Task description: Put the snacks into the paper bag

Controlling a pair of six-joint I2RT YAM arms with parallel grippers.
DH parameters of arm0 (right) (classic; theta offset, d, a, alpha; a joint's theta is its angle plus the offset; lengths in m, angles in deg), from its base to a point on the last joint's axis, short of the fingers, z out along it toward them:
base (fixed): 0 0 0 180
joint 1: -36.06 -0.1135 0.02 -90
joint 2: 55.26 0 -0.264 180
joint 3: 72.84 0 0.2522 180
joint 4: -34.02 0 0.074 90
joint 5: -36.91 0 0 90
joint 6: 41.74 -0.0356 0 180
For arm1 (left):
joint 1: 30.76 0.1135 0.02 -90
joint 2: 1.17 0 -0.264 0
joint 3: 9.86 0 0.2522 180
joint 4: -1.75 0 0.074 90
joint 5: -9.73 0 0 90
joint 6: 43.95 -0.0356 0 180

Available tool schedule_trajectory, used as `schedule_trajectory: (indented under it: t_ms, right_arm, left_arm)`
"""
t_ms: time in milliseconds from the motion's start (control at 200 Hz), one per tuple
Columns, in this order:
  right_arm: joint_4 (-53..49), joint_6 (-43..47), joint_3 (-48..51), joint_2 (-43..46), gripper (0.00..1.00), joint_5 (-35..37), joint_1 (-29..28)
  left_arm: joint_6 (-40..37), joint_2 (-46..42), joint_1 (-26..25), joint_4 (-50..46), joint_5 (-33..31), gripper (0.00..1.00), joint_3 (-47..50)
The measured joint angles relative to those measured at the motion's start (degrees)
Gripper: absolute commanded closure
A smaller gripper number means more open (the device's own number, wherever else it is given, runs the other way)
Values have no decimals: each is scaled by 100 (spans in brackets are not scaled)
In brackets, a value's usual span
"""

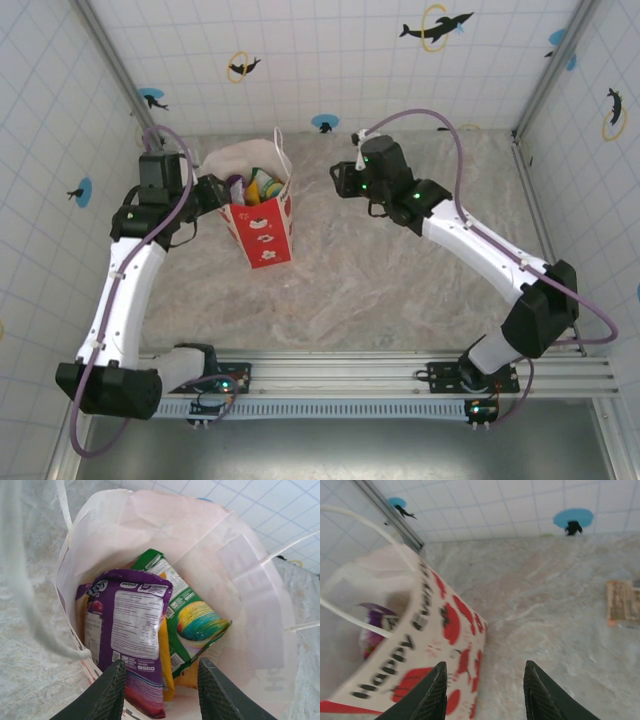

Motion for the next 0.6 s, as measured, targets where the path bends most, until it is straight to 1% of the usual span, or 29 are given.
schedule_trajectory:
  t_ms: [135, 300, 400, 595]
  right_arm:
    - [-2, 76, 282, 15, 57, -363, 529]
    - [70, 251, 308, -111, 56, -769, 1163]
    - [162, 398, 308, -385, 56, -1080, 1453]
    - [269, 658, 293, -1217, 55, -1648, 1878]
  left_arm:
    - [-15, -17, 0, 24, 0, 58, 9]
    - [-22, -11, 0, 22, 0, 57, 11]
    - [-22, 17, 0, 22, -2, 57, 13]
    - [-50, 42, 0, 22, -24, 57, 13]
